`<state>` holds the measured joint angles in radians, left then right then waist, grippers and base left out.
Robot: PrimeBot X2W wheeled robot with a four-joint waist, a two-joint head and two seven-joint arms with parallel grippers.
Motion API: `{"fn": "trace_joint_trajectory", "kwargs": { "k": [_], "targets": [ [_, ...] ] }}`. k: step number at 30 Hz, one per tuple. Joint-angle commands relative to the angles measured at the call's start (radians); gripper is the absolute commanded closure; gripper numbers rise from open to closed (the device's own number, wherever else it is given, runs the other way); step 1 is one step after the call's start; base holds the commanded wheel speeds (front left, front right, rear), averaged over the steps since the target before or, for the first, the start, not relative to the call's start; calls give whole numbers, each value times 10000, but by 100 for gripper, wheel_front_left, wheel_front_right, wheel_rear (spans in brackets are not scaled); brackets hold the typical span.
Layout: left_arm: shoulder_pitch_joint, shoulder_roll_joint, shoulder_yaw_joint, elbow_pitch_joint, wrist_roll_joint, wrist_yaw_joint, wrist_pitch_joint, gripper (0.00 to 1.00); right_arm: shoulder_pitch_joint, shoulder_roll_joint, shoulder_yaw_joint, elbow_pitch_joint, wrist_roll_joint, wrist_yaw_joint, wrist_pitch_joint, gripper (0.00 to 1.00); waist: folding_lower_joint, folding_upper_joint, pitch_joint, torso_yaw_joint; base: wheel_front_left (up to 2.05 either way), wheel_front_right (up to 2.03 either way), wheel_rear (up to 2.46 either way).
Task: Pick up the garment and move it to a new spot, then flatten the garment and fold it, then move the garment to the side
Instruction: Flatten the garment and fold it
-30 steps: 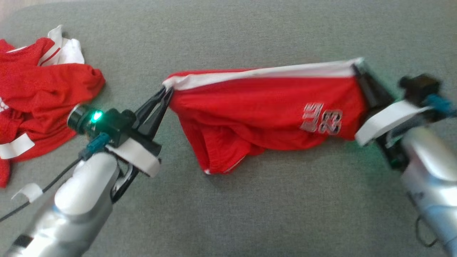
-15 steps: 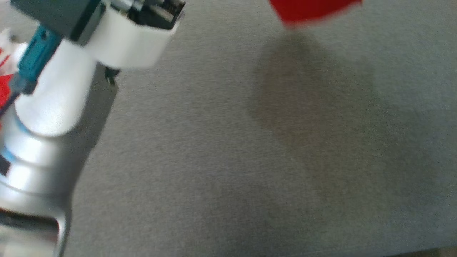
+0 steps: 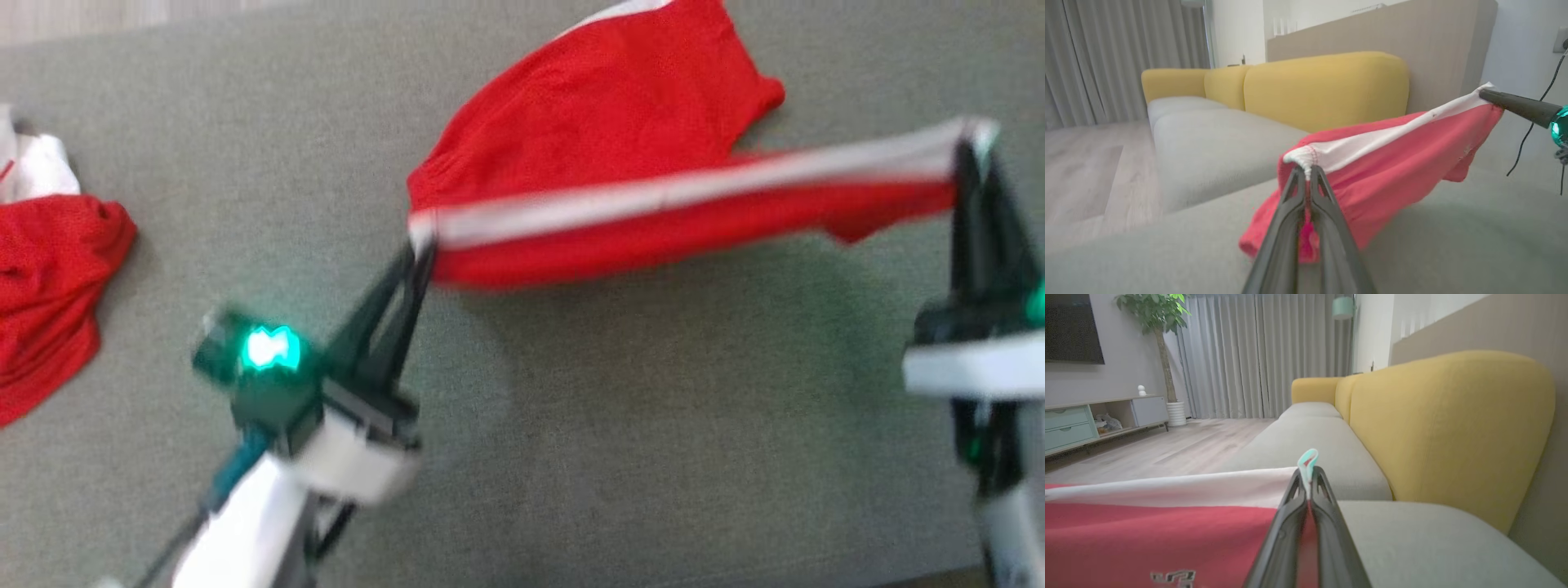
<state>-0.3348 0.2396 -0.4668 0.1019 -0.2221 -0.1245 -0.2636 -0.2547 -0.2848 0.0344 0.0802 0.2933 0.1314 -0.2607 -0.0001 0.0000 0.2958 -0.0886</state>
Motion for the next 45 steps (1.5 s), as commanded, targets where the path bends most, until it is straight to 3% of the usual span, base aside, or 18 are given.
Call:
{"fn": "trace_joint_trajectory", "kwargs": {
  "k": [1, 7, 17, 21, 26, 35, 45],
  "targets": [
    [467, 138, 494, -319, -60, -36, 19, 100, 670, -14, 19, -484, 92, -7, -11, 100, 1, 0, -319, -28, 0, 0, 0],
    [2720, 116, 516, -499, 16, -49, 18, 100, 2857, 94, -50, -1051, 321, -7, -11, 100, 1, 0, -930, -36, 0, 0, 0],
    [3625, 114, -9, -948, -200, -58, 18, 100, 4294, 193, -933, -2321, 452, -7, 301, 100, 1, 0, -1025, 403, 0, 0, 0],
    [2649, -158, -387, -702, -667, -59, 18, 100, 3343, 219, -995, -1955, 402, -7, 608, 100, 1, 0, -745, 646, 0, 0, 0],
    [732, -439, -968, 394, -1548, -60, 202, 100, 1424, -183, -628, -582, 495, -7, 946, 100, 1, 0, -233, 1044, 0, 0, 0],
    [-2116, -855, -1119, 2456, -2381, -60, 516, 100, -2181, -992, 1006, 2534, 880, -7, 913, 100, 1, 0, 688, 1405, 0, 0, 0],
    [-3697, -922, -1299, 4102, -2652, -61, 234, 100, -4952, -862, 2837, 5723, 1407, -7, 282, 100, 1, 0, 1365, 1366, 0, 0, 0]
  ]
}}
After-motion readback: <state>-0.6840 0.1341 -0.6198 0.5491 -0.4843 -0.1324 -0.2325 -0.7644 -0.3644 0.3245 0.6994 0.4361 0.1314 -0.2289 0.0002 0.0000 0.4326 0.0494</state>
